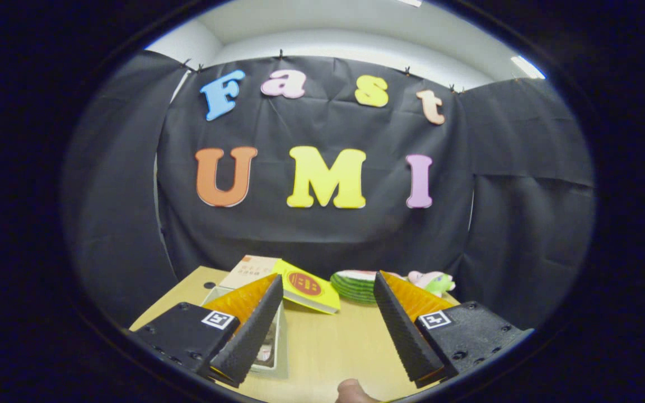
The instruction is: Open the storage box then place both shoes into the box .Put the left shoe in first, then the right shoe, with the right side of both shoes facing outward in a uniform manner.
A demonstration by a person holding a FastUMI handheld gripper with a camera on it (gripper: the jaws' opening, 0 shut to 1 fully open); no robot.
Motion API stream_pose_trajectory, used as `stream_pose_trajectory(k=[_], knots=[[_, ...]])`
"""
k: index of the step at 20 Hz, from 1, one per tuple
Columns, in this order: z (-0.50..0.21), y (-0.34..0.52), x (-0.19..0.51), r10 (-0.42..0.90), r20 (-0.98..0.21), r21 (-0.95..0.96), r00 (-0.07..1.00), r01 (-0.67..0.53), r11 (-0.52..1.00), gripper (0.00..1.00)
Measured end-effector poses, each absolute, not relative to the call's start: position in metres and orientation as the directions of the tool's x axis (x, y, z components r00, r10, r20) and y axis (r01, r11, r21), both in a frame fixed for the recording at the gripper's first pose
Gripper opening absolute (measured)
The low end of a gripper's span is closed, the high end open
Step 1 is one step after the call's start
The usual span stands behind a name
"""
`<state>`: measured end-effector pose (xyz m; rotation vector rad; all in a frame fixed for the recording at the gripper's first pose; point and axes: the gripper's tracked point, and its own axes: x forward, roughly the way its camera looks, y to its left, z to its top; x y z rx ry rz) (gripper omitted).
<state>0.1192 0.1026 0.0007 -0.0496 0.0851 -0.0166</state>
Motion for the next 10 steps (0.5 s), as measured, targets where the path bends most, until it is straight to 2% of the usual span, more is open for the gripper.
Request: stream_pose_trajectory(k=[5,10], knots=[[0.013,0.099,0.058,0.004,0.022,-0.065,1.000,-0.002,0.998,1.00],[-0.004,0.094,0.012,0.036,0.048,-0.003,0.998,-0.036,0.999,1.00]])
